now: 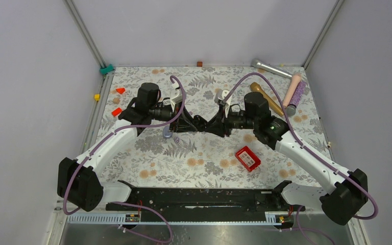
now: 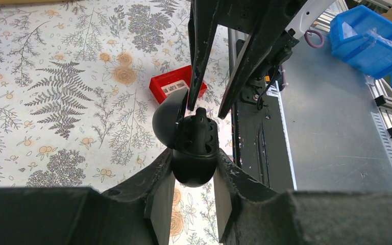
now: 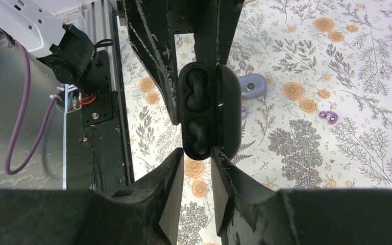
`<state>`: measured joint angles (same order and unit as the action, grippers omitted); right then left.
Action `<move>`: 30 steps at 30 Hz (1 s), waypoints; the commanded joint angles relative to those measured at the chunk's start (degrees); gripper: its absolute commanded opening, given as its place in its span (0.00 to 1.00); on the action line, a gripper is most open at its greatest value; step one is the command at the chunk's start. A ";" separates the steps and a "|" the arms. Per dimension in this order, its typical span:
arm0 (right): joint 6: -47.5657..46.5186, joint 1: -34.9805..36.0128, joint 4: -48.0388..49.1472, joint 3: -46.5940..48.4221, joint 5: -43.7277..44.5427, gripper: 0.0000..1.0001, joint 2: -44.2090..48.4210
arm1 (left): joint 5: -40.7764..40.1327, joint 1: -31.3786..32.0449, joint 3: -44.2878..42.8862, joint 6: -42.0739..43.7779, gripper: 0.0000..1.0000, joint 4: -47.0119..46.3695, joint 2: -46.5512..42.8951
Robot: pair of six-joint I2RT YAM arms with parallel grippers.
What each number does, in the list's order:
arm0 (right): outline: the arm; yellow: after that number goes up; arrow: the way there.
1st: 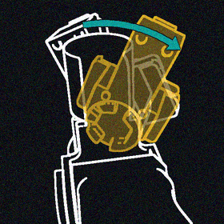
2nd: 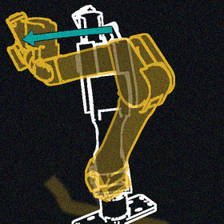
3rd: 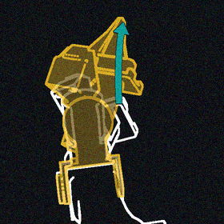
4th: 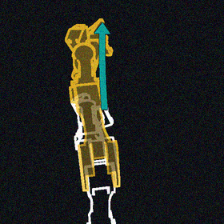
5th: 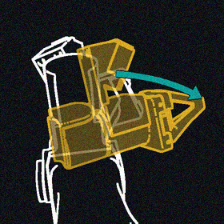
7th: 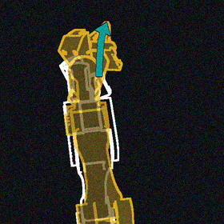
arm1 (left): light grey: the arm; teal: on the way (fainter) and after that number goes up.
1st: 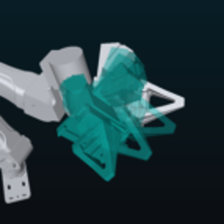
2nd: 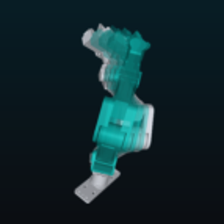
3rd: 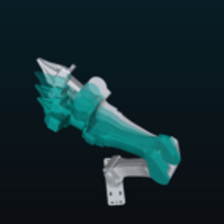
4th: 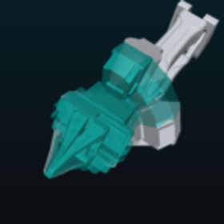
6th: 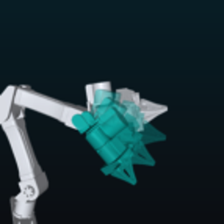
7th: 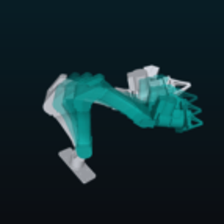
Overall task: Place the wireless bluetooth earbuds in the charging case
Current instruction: Insert the right earbud into the right side groove of the charging case, then open the charging case with the earbuds at the center of the board.
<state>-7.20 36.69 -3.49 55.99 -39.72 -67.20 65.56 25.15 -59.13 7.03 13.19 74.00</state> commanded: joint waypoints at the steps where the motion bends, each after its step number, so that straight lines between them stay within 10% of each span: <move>1: -1.82 0.32 -1.06 2.41 -0.89 0.34 2.25 | 0.70 0.24 -2.26 0.33 0.00 -2.47 -2.06; 21: -1.03 -3.74 1.52 0.97 10.18 0.44 4.17 | 4.11 0.25 -2.19 0.17 0.00 -2.48 -1.90; 30: -0.05 -3.77 2.96 -0.31 10.41 0.71 2.55 | 6.25 0.51 -1.93 0.10 0.00 -2.53 -1.78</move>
<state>-7.55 33.21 -3.29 55.86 -30.15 -63.92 68.47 25.23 -59.13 7.01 13.19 73.80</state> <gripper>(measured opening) 0.682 0.304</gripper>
